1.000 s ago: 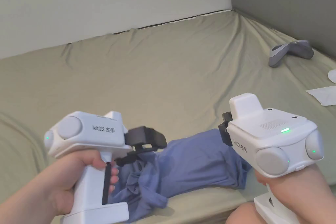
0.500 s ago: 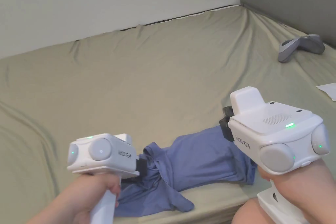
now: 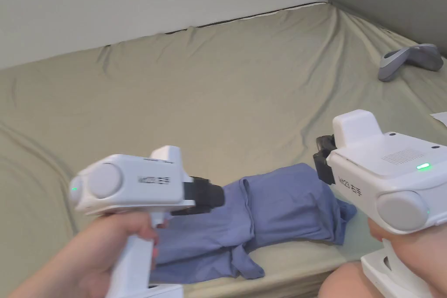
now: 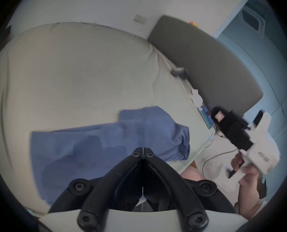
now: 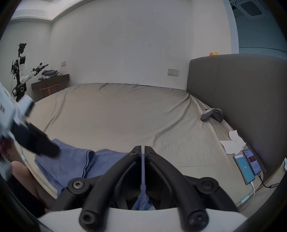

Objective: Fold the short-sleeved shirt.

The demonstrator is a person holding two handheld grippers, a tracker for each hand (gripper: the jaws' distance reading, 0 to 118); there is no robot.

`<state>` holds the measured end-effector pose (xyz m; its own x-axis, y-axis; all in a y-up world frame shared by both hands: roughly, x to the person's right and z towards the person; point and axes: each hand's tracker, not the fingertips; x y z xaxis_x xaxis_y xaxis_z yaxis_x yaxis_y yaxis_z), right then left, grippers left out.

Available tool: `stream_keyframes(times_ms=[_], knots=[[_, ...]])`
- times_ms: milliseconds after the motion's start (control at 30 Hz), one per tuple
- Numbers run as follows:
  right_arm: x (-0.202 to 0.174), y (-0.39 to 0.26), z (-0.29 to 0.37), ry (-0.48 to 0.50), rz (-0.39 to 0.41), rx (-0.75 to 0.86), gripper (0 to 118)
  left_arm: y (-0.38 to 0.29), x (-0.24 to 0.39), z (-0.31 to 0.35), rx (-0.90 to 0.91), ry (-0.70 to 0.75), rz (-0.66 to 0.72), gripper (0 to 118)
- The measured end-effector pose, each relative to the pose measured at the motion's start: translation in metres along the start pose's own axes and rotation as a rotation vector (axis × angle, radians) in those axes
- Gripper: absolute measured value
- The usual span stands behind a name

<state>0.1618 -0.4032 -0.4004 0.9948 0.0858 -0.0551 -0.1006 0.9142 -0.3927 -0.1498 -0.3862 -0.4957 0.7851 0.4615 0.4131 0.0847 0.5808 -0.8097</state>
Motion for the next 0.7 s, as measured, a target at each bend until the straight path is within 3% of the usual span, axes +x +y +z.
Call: stream_keyframes(times_ms=[67,100,133,167,200,233,267,367,467,533,567,633,667,700], knots=[[0.001,0.000,0.001,-0.001,0.004,-0.001,3,-0.003,-0.038,0.032,0.037,0.034,0.026,0],[0.001,0.000,0.001,0.001,0.003,-0.002,3,-0.005,-0.058,0.043,0.048,0.037,0.049,7],[0.001,0.000,0.001,0.002,0.001,-0.001,3,-0.010,-0.083,0.053,0.043,0.029,0.087,26],[0.001,0.000,0.001,0.001,0.000,-0.002,3,-0.015,-0.108,0.059,0.031,0.013,0.148,67],[0.000,0.001,0.000,0.000,0.001,-0.002,3,-0.019,-0.129,0.062,0.021,0.015,0.205,95],[-0.002,0.001,-0.001,-0.001,0.003,-0.004,3,-0.029,-0.152,0.062,0.028,0.016,0.249,111],[-0.004,0.002,-0.002,-0.002,0.005,-0.006,3,-0.035,-0.166,0.062,0.050,0.013,0.264,115],[-0.010,0.004,-0.004,-0.001,0.006,-0.012,3,-0.049,-0.197,0.051,0.127,0.025,0.396,115],[-0.018,0.005,-0.009,0.008,0.018,-0.014,3,-0.052,-0.204,0.021,0.028,-0.108,0.475,115],[-0.022,0.005,-0.012,0.017,0.026,-0.017,3,-0.052,-0.189,0.001,0.015,-0.102,0.445,112],[-0.022,0.005,-0.013,0.022,0.030,-0.019,3,-0.050,-0.175,0.003,0.092,-0.079,0.339,112],[-0.023,0.005,-0.014,0.022,0.033,-0.022,3,-0.041,-0.165,-0.006,0.028,-0.110,0.304,106],[-0.022,0.005,-0.014,0.023,0.035,-0.024,3,-0.038,-0.161,-0.011,-0.003,-0.139,0.360,70],[-0.021,0.005,-0.014,0.024,0.036,-0.024,3,-0.038,-0.155,-0.020,-0.038,-0.070,0.364,18]])
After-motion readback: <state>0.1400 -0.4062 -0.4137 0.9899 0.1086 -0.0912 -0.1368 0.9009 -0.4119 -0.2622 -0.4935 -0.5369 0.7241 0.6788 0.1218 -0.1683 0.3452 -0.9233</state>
